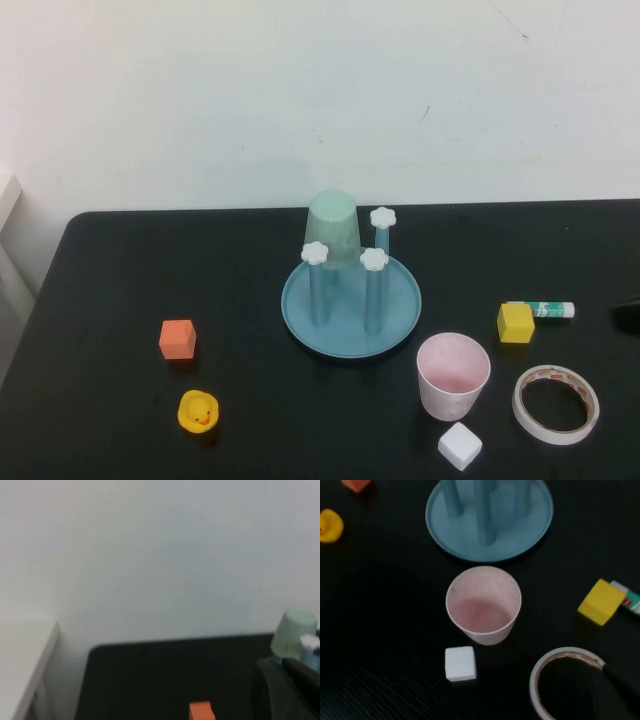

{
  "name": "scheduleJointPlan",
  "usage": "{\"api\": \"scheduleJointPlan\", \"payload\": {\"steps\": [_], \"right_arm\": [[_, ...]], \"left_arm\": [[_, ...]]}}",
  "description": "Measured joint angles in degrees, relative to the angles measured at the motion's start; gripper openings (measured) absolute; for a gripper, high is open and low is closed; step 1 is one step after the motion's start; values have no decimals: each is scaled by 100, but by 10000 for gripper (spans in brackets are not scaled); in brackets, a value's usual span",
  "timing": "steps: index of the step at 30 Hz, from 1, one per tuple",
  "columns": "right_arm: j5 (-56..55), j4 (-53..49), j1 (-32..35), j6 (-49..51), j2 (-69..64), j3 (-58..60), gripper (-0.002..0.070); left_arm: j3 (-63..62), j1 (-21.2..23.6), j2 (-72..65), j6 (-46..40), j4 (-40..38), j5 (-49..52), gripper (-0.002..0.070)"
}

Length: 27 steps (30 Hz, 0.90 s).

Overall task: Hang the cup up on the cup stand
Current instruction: Pick up the cup from the table

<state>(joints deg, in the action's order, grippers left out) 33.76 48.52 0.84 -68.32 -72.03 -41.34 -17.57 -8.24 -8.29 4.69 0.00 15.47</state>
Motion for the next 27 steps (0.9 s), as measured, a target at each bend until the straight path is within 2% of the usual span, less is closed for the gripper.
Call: {"api": "scheduleJointPlan", "payload": {"steps": [6,12,14,16,18,21,23,27], "right_arm": [[-417,93,-805,-338,-1480,-633,0],[-674,-670,-1639,-319,-2585,-1609,11],[-636,-829,-1701,-218,-2964,-1907,55],[-614,-907,-1713,-160,-3283,-2206,138],[-577,-930,-1713,-136,-3600,-2457,262],[-511,-942,-1713,-124,-4006,-2735,394],[-486,-942,-1716,-124,-4276,-2858,427],[-528,-995,-1716,-124,-4740,-3015,424]], "left_arm": [[197,0,-544,-168,-379,284,-1],[185,0,-1491,-930,-1329,354,-1],[162,0,-1747,-1260,-1738,354,-1],[138,0,-1924,-1536,-2224,293,-1],[139,0,-2051,-1700,-2668,224,-1],[139,0,-2108,-1793,-3255,183,-1],[139,0,-2108,-1810,-3545,144,-1],[139,0,-2108,-1964,-4075,-34,-1]]}}
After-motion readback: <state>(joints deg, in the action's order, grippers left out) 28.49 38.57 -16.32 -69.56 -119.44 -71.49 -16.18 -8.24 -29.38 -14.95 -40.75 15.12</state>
